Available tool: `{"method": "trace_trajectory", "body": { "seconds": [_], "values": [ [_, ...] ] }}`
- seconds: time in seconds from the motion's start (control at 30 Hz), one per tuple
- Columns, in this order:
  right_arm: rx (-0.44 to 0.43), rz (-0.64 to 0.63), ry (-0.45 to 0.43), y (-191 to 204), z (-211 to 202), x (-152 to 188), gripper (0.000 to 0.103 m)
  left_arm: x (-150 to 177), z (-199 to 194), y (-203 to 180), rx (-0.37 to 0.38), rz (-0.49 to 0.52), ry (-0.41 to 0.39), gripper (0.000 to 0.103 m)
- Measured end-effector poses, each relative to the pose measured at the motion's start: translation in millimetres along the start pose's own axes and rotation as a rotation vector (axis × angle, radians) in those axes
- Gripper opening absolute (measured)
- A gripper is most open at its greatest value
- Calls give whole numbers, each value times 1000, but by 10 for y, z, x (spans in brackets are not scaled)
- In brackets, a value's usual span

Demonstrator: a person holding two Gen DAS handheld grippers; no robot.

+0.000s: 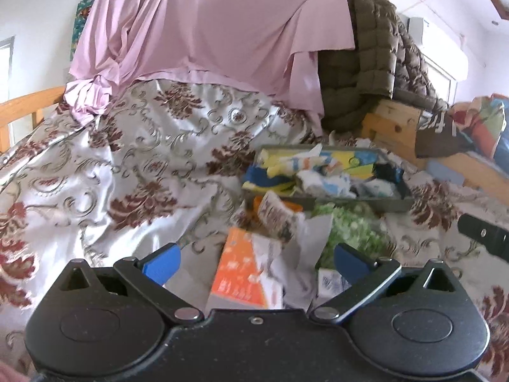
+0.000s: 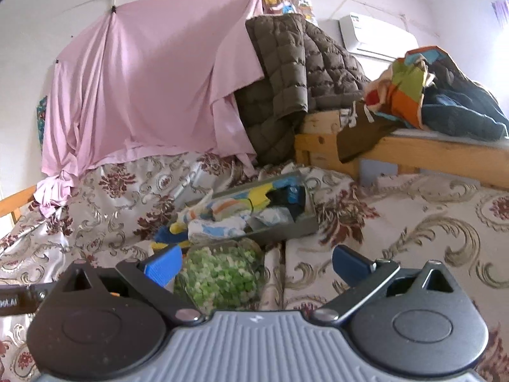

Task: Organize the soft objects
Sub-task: 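Move both grippers back over the remaining pile of items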

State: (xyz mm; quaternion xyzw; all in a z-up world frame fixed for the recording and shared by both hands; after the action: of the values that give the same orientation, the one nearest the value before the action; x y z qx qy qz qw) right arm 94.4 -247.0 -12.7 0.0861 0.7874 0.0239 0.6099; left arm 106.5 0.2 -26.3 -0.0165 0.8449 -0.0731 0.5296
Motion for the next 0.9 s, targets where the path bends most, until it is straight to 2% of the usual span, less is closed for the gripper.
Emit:
{"method": "trace_trajectory", "body": {
  "seconds": [0.17,0.5,0.7,0.9],
  "values": [
    [-8,-35,38,100,17,96,103,201,-10,165,-76,-20,63,102],
    [-82,-120,128,351,133,261,103,291,153,348,-164,-99,170,102],
    [-144,-185,169,524,174,366,103,324,203,441,-199,-154,201,102],
    [-196,-236,224,659,234,454,103,355,259,442,-212,-149,225,102]
  ]
}}
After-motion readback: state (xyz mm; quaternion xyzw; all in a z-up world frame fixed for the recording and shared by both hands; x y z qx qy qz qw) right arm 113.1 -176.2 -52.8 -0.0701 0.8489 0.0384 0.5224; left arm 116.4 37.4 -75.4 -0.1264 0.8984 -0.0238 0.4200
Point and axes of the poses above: each gripper's, at about its wrist camera, not at the fingertips, and z roughly the way its jaws point, y to its left, x to its underside, the point moved 5 cm from there along z, roughly the way its jaws point, and after that the axes turned 2 degrees about x, right-handed, at the moved point
